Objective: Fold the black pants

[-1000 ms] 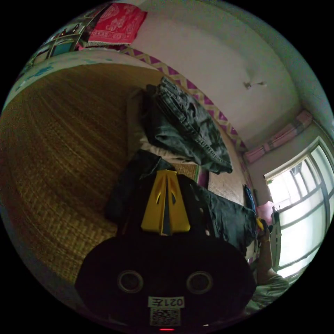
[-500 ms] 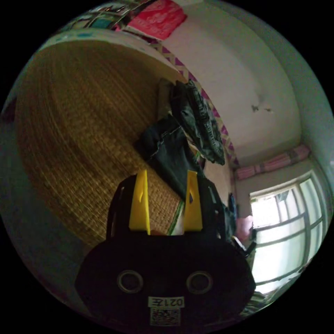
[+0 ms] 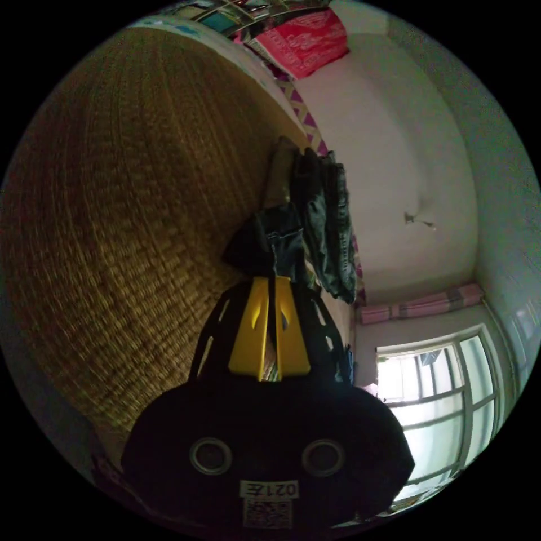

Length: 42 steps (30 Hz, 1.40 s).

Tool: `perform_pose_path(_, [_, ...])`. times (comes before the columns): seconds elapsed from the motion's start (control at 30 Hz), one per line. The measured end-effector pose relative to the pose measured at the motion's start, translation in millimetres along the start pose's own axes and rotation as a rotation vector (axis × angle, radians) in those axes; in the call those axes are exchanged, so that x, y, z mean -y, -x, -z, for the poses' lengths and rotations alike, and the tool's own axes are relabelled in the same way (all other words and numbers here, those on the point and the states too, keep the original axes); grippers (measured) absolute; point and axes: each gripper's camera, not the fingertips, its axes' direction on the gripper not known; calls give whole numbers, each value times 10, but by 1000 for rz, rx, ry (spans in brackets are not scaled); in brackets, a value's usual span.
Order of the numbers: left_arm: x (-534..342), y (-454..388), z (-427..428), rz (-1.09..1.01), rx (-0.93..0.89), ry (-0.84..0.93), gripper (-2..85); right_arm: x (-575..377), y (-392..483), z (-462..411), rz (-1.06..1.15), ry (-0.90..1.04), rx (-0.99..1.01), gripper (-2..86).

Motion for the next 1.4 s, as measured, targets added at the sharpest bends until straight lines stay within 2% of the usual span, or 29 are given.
perform_pose_path(0.07, [-222,-237,-21,-62,-1,-27,-7,-143,-105,74,-32,-24,9,-4])
perform_pose_path(0.17, [-701,-939,-46,-264,10,-81,-8,-374,-253,229,-64,-67,13,-5])
perform_pose_path(0.37, [-2446,-2888,-553,-865,82,-126,-9,-838,-514,529,-112,-131,-11,-6])
perform_pose_path(0.47, [-3521,-3580,-1192,-1102,96,-76,-10,-1064,-627,649,-127,-158,-27,-6])
perform_pose_path(0.6, [-4899,-3985,-2446,-1279,93,178,-10,-1379,-763,799,-138,-183,-83,-6])
perform_pose_path(0.67, [-5438,-3922,-3089,-1327,175,306,-9,-1510,-842,844,-146,-181,-90,-6])
perform_pose_path(0.73, [-5995,-3678,-3804,-1358,332,448,-9,-1684,-971,898,-161,-180,-90,-5])
perform_pose_path(0.97, [-6621,-3862,-3921,-1387,257,289,-8,-2051,-1399,1125,-206,-210,-102,1])
perform_pose_path(1.07, [-6896,-3731,-4417,-1406,353,473,-2,-2123,-1662,1214,-243,-235,-116,20])
perform_pose_path(1.1, [-6948,-3713,-4385,-1422,301,427,4,-2151,-1803,1258,-279,-258,-127,43])
perform_pose_path(1.17, [-6979,-3742,-4330,-1416,241,433,17,-2201,-2064,1330,-375,-293,-162,91])
perform_pose_path(1.23, [-7013,-3747,-4217,-1443,104,448,26,-2267,-2482,1429,-510,-338,-187,135])
perform_pose_path(1.4, [-6952,-3662,-4042,-1439,-113,513,5,-2362,-3285,1473,-733,-436,-122,161])
